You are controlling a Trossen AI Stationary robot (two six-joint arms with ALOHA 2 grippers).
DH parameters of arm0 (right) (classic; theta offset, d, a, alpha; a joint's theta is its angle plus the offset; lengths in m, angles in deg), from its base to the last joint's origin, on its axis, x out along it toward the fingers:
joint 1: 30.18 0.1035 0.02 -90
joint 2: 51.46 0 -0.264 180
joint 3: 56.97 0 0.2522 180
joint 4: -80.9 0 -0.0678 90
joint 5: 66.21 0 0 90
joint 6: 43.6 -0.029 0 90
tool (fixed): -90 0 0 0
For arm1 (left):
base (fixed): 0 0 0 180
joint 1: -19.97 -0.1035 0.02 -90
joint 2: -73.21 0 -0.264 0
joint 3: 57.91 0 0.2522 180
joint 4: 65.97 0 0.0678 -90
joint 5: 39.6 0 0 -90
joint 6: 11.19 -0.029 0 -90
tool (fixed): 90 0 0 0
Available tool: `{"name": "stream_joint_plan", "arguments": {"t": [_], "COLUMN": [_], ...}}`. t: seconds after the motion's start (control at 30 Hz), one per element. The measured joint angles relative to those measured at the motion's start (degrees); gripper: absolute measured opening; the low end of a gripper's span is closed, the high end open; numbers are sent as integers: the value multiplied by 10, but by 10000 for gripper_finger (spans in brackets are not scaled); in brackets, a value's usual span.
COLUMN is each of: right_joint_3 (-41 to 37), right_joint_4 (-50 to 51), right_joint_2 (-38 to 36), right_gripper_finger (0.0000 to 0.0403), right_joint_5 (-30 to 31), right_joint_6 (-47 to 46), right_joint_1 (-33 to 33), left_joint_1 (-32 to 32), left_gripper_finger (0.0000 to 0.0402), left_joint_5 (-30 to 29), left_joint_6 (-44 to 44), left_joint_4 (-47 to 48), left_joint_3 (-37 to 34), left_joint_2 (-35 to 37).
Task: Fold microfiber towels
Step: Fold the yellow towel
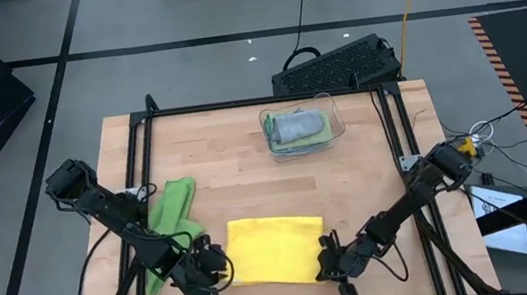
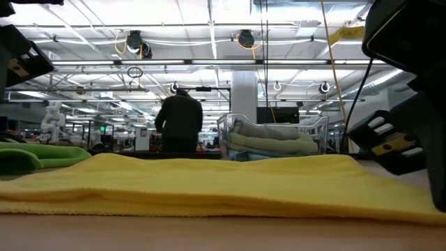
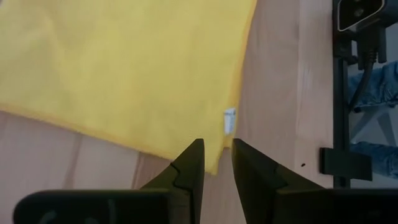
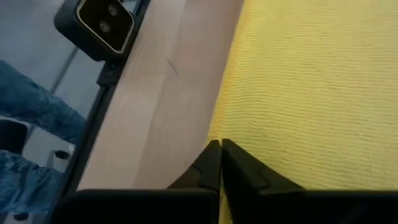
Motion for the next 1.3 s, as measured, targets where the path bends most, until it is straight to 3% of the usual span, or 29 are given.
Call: {"name": "stream_joint_plan", "arguments": {"t": [0.17, 0.43, 0.7, 0.9, 1.03, 1.2, 1.3], "right_joint_3": [-3, -2, -2, -2, -2, -2, -2], "right_joint_4": [65, 223, 432, 443, 469, 466, 468], "right_joint_2": [-45, -176, -267, -294, -312, -352, -364], "right_gripper_finger": [2, 1, 0, 0, 6, 38, 67], "right_joint_5": [-2, -2, 2, 2, -2, -3, -10], "right_joint_6": [-28, -40, -148, -183, -283, -306, -290], "right_joint_1": [-2, -10, -27, -36, -52, -96, -140], "left_joint_1": [0, 0, 0, 0, -16, -83, -135], "left_gripper_finger": [83, 83, 83, 101, 132, 144, 145], "left_joint_5": [0, -29, -72, -104, -108, -70, -48], "left_joint_6": [4, 0, 9, 19, 47, 84, 47], "left_joint_4": [7, 2, -5, -16, -13, 18, 41], "left_joint_3": [0, 0, 0, 0, 0, 1, 1], "left_joint_2": [0, 0, 0, 0, 7, 36, 51]}}
